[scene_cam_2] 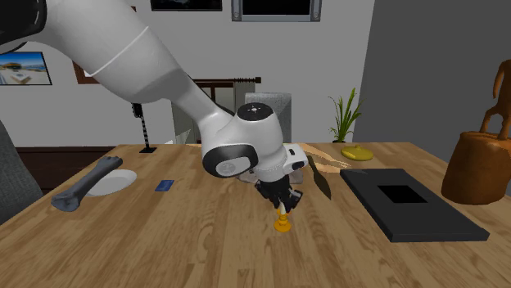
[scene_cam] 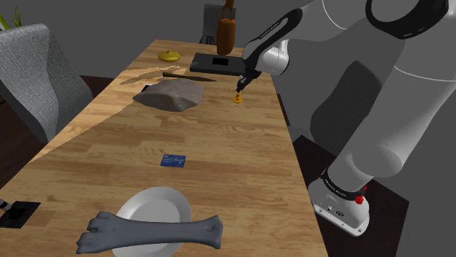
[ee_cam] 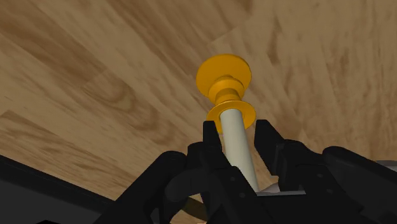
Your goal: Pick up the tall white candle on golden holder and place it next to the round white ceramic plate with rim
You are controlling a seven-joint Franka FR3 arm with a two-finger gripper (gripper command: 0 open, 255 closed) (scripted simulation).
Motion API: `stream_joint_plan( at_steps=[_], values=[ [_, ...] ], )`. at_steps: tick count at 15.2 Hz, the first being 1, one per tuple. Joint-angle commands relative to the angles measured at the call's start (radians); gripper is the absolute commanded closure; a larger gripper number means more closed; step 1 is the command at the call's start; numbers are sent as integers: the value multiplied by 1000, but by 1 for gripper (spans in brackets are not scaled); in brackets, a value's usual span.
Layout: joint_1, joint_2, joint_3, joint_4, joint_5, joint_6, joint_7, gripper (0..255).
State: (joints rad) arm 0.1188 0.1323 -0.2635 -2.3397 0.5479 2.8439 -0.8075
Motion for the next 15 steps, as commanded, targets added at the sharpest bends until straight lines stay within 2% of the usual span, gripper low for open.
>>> stream_joint_plan(
  at_steps=[1, 8, 15],
  values=[
    [0, 0, 0, 0, 0, 0, 0, 255],
    [0, 0, 0, 0, 0, 0, 0, 255],
    [17, -77, -36, 8, -136, -72, 115, 255]
  ],
)
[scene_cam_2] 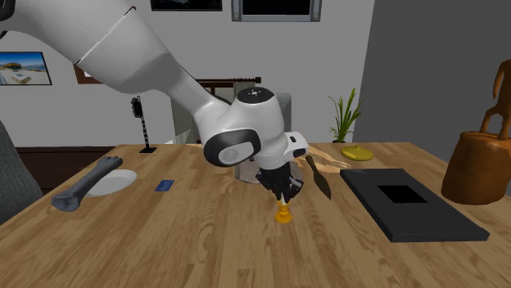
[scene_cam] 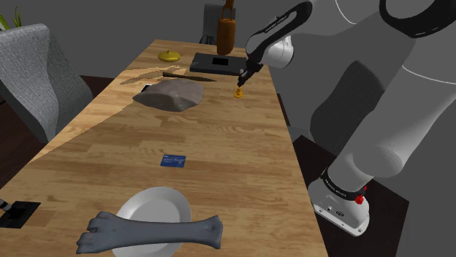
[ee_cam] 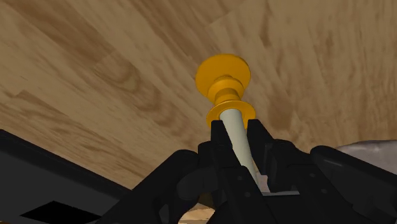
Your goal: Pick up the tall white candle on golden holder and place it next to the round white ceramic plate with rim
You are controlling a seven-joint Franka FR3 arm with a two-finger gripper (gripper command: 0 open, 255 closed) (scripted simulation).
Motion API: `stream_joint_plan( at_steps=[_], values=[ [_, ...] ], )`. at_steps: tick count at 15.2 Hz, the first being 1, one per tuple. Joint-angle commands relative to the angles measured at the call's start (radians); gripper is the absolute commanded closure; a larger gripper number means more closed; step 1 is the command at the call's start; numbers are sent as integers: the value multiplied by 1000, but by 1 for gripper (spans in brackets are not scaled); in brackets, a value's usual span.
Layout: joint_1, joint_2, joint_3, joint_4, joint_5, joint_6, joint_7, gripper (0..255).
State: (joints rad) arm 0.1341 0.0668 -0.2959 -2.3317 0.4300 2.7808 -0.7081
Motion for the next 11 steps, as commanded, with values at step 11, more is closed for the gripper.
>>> stream_joint_plan(
  at_steps=[11],
  values=[
    [-3, -112, -15, 43, -168, -139, 144, 255]
  ],
)
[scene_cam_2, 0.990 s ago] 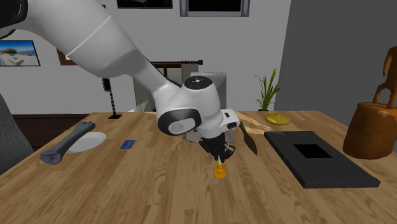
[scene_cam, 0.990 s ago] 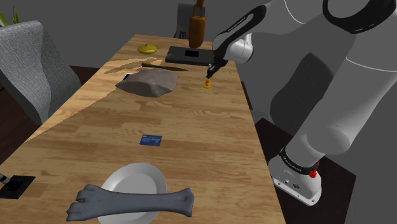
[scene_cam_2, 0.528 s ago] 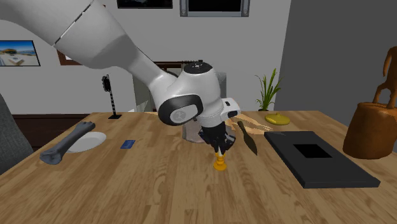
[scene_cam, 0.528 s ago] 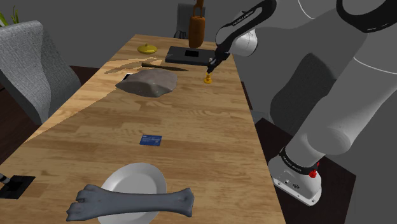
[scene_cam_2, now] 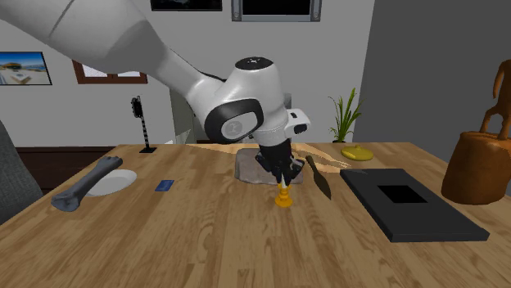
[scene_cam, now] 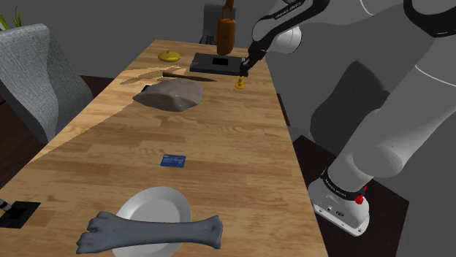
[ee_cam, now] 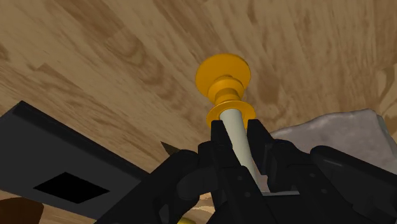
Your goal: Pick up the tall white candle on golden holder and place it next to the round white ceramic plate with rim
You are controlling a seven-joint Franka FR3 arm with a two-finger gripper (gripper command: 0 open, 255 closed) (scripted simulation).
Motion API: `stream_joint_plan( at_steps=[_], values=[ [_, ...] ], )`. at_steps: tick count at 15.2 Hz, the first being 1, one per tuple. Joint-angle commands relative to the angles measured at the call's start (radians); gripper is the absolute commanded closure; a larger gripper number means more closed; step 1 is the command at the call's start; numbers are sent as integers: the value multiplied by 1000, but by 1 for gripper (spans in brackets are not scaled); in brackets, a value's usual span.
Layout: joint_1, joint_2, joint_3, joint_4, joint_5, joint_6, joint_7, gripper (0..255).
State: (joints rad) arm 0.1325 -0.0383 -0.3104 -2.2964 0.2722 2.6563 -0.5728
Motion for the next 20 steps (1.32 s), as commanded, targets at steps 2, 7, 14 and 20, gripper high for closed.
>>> stream_joint_plan(
  at_steps=[2, 7, 14, 20],
  values=[
    [-4, -23, 0, 19, -30, -39, 25, 255],
    [-10, -57, 3, 52, -70, -103, 61, 255],
    [-16, -96, 9, 108, -110, -193, 99, 255],
    [-20, -120, 14, 165, -133, -272, 124, 255]
  ],
)
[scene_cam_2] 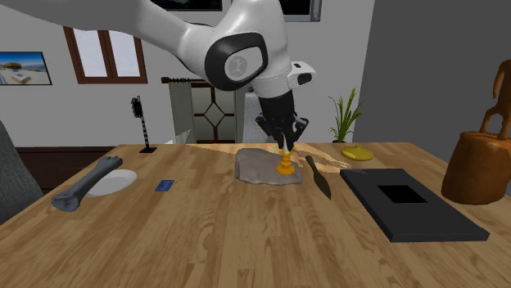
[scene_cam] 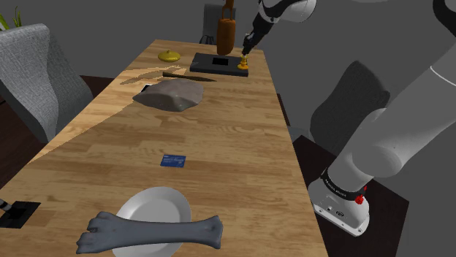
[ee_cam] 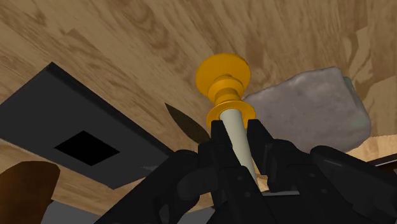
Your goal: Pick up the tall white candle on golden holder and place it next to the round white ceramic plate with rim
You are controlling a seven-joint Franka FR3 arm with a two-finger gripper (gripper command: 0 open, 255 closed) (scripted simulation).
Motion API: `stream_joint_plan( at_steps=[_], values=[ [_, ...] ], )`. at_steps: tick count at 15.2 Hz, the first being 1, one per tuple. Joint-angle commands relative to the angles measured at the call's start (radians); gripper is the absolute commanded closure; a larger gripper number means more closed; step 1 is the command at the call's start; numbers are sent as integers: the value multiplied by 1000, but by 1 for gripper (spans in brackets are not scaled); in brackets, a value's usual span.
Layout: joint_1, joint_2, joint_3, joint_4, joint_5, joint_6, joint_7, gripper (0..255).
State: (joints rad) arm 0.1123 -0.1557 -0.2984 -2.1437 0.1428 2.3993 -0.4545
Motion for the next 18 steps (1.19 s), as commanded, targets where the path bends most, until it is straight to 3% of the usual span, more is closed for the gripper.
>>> stream_joint_plan(
  at_steps=[1, 5, 18],
  values=[
    [-1, -6, 2, 23, -7, -28, 9, 255],
    [-2, -16, 5, 63, -17, -77, 21, 255],
    [55, -229, 252, -161, -149, -47, 402, 255]
  ],
)
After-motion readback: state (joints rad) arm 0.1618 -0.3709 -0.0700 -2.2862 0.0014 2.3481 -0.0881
